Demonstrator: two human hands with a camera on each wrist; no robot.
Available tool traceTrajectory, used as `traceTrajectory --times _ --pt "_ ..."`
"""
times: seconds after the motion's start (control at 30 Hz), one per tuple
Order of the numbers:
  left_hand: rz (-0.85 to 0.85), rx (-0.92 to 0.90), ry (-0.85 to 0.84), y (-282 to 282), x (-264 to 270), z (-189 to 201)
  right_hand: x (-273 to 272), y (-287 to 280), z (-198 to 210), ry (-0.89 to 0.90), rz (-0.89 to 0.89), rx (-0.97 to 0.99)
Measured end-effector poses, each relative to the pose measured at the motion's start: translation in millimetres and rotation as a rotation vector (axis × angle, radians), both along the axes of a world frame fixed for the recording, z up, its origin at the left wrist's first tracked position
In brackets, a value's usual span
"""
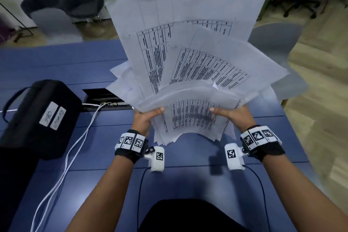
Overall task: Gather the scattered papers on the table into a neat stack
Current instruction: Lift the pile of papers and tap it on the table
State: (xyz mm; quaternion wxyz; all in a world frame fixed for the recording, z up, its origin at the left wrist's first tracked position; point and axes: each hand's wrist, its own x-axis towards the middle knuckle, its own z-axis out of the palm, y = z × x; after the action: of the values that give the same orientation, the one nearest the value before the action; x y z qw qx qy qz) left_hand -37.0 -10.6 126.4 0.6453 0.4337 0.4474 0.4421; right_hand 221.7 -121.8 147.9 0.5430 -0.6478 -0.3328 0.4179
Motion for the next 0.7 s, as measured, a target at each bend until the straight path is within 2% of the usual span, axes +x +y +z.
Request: traceTrajectory --times 0.13,0.27,0.37,0.5,0.6,0.7 --pt "-0.04 0.012 -0.002 13 -6 7 10 10 2 0.054 -0.015 0.039" --pt "-0.122 -0.025 0.159 11 -2 -2 16 12 -23 -0.04 0.134 -0.104" --pt "-0.141 -0.012 0.141 9 4 -5 12 14 -27 -0.089 0.183 -0.196" --pt "-0.125 0.094 0.037 16 15 13 3 19 -8 -0.084 0.037 -0.105" --pt "-0.072 0.083 -0.055 18 13 12 5 19 -9 -0.041 -0.065 -0.046" --pt "-0.055 -0.014 0.035 12 5 -11 0 8 -13 -0.016 0.0 -0.072"
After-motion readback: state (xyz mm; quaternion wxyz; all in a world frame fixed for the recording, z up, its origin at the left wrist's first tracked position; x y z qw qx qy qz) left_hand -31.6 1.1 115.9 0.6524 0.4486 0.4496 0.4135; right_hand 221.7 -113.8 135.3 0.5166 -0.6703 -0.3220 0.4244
